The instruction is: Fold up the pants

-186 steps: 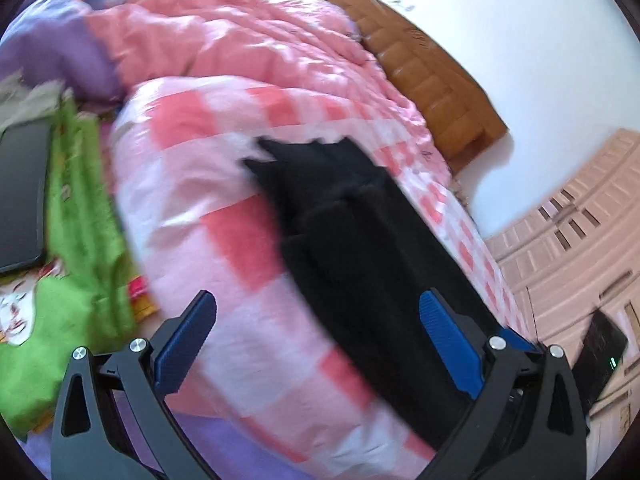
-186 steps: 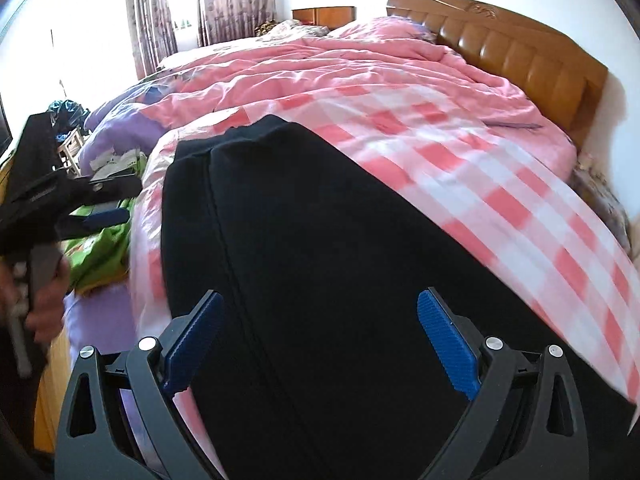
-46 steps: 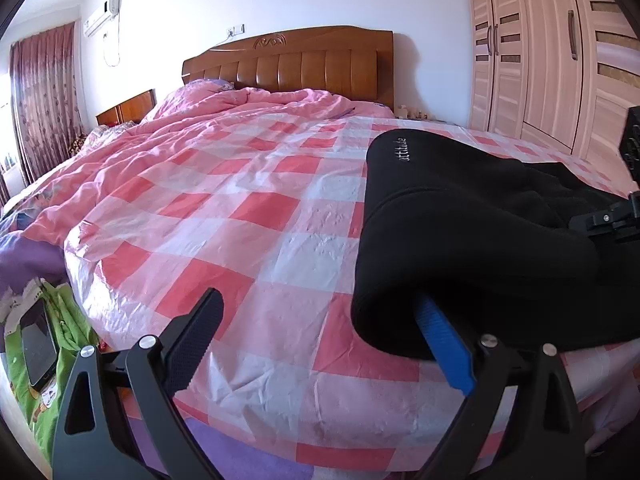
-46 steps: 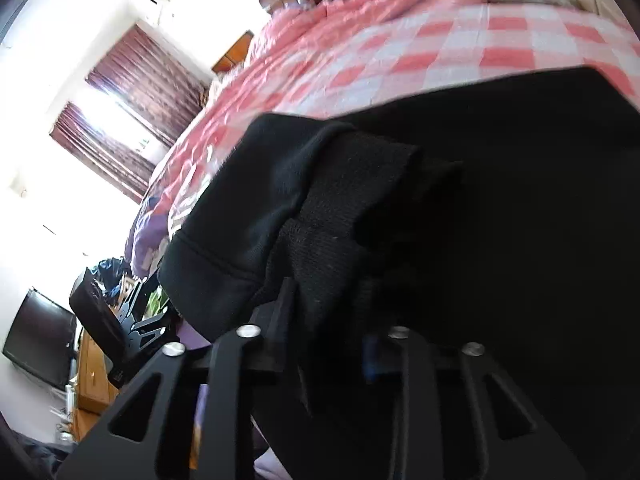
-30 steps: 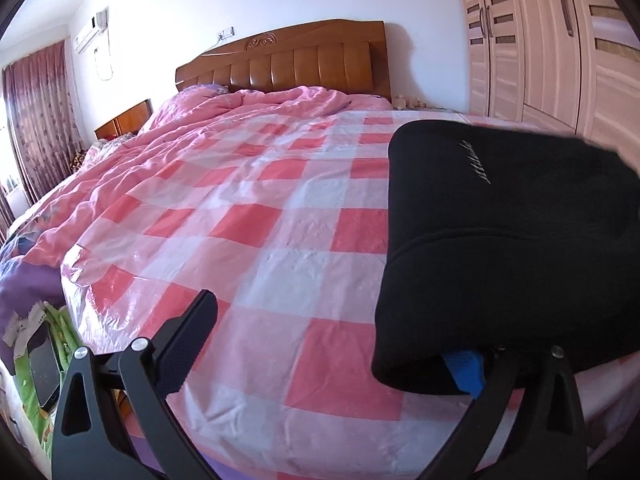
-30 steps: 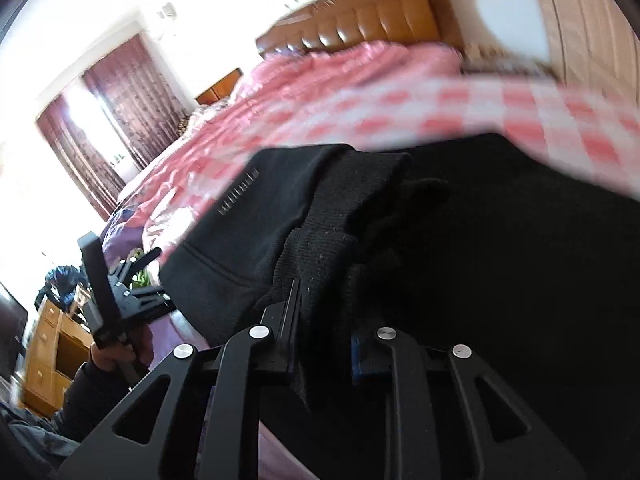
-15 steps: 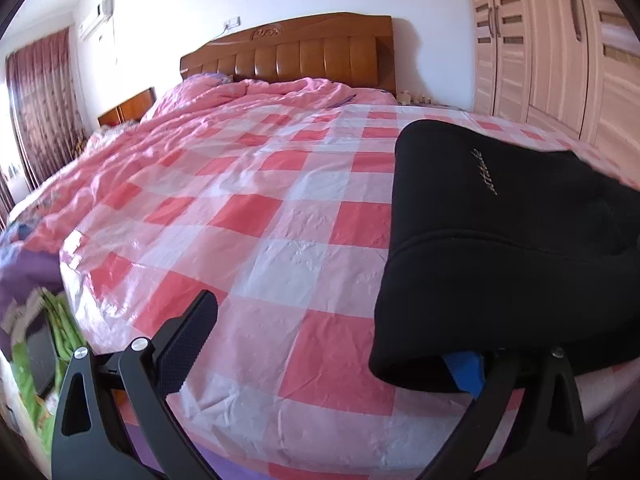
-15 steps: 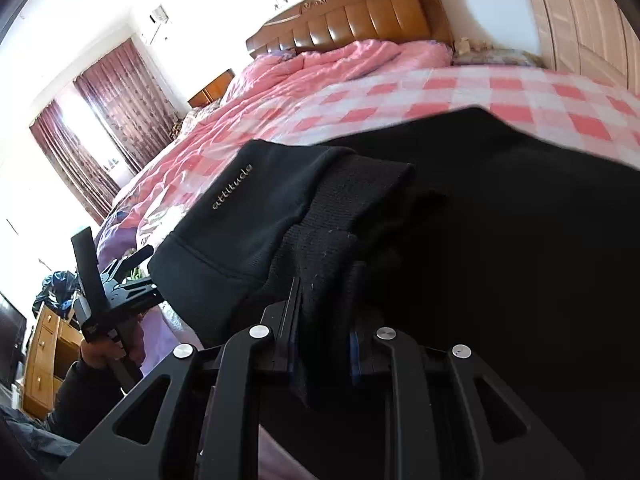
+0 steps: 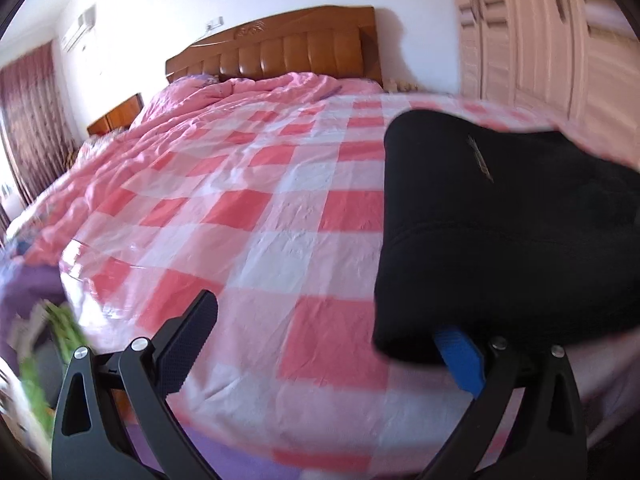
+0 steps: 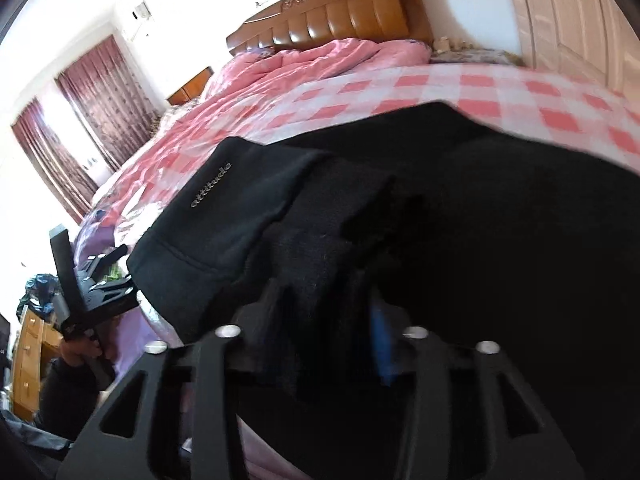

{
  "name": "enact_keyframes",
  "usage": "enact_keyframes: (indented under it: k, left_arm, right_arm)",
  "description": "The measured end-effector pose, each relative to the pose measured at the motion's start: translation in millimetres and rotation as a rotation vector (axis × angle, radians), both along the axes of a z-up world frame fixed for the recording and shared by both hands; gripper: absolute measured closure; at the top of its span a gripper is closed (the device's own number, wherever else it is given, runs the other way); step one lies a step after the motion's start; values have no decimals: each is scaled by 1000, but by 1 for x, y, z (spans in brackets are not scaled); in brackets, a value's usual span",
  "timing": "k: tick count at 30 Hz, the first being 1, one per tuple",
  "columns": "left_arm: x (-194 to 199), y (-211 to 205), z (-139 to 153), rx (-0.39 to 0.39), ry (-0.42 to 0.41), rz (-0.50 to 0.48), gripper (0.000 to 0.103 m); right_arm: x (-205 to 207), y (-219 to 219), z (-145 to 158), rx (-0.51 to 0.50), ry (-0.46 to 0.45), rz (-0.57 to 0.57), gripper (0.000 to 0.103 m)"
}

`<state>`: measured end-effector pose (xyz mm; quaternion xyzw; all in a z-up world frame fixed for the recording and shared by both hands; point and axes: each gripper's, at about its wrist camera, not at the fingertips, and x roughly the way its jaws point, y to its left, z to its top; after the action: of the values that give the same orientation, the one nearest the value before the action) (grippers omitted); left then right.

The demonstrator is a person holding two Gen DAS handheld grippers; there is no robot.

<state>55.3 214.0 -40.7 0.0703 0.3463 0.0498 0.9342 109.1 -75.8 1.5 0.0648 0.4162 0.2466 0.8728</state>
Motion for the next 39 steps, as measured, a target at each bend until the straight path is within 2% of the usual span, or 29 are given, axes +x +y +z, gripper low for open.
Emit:
enact_keyframes:
  k: [2, 4, 6, 9, 11, 13, 16, 17, 18, 19, 20, 22, 24, 25, 28, 30, 32, 35, 37, 39]
  left_arm:
    - [-22, 0, 9, 61, 13, -55, 2]
    - [-43, 1, 25, 67, -7, -105, 2]
    - [-61, 2, 61, -18, -100, -154, 2]
    - [-53, -8, 101, -133, -213, -198, 2]
    - [-31, -27, 106, -188, -203, -251, 2]
    - [-7, -51, 96, -203, -170, -300, 2]
    - [23, -76, 62, -210, -74, -334, 2]
    - [29, -79, 48, -207, -42, -336, 2]
    - [34, -82, 35, -195, -7, -330, 2]
    - [40, -85, 19, -145, 21, -311, 2]
    - [40, -86, 9, -104, 12, -310, 1]
    - [42, -82, 10, -124, 17, -300, 1]
    - [46, -82, 17, -70, 44, -244, 4]
    - [47, -81, 31, -82, 40, -228, 5]
    - [56, -78, 82, -263, -41, -290, 3]
    - [83, -87, 95, -304, -24, -312, 2]
    - [118, -100, 89, -321, 47, -329, 2]
    - [172, -98, 59, -338, 175, -286, 2]
    - [194, -93, 34, -289, 223, -259, 2]
    - [201, -95, 25, -189, 200, -234, 2]
  right_arm:
    - [-9, -4, 14, -41, -69, -16, 48]
    - [-16, -1, 26, -91, -134, -11, 48]
    - [-22, 9, 34, -117, -191, 16, 48]
    - [-19, 37, 38, -126, -232, 95, 48]
    - [-17, 58, 35, -169, -254, 135, 48]
    - [-16, 77, 28, -236, -264, 175, 48]
    - [-16, 82, 9, -326, -251, 196, 48]
    - [-16, 80, 2, -334, -238, 203, 47]
    - [-16, 73, -5, -300, -238, 211, 46]
    - [-15, 68, -8, -276, -238, 205, 42]
    - [-12, 64, -11, -249, -227, 202, 41]
    - [-5, 60, -13, -212, -201, 197, 40]
    - [-5, 61, -12, -224, -206, 198, 39]
    - [-6, 60, -12, -214, -203, 196, 39]
    - [-5, 56, -15, -170, -184, 181, 38]
    - [-6, 58, -14, -179, -187, 179, 38]
    - [-6, 57, -14, -180, -184, 175, 37]
    - [-7, 57, -15, -173, -186, 173, 37]
    - [-7, 56, -16, -165, -186, 173, 37]
    - [-7, 56, -16, -155, -182, 173, 37]
